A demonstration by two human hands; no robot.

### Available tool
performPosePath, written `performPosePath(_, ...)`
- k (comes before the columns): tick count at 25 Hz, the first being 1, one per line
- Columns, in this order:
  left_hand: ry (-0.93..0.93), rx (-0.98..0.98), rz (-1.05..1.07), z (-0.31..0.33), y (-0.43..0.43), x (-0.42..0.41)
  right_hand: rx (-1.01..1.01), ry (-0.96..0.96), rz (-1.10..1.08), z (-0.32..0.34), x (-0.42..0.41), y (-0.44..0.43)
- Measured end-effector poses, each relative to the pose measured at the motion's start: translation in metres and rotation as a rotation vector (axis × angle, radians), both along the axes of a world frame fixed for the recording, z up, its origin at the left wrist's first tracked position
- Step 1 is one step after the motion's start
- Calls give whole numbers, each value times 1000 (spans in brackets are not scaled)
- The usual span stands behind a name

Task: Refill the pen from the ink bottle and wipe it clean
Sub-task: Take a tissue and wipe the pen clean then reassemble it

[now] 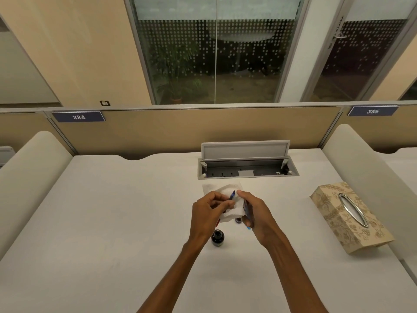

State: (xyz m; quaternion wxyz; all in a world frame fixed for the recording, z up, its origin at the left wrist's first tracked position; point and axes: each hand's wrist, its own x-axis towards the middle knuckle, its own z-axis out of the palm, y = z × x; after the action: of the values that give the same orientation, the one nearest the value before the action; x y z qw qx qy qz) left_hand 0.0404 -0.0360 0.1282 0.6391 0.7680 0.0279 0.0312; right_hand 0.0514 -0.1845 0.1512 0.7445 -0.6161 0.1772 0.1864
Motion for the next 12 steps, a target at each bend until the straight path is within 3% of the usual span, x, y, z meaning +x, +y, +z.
performPosePath(4, 24, 8, 6, 1, 0, 1, 101, -41, -33, 0, -1, -2)
performPosePath(12, 75, 47, 20, 1, -3, 0, 114, -77, -66, -4, 0, -9)
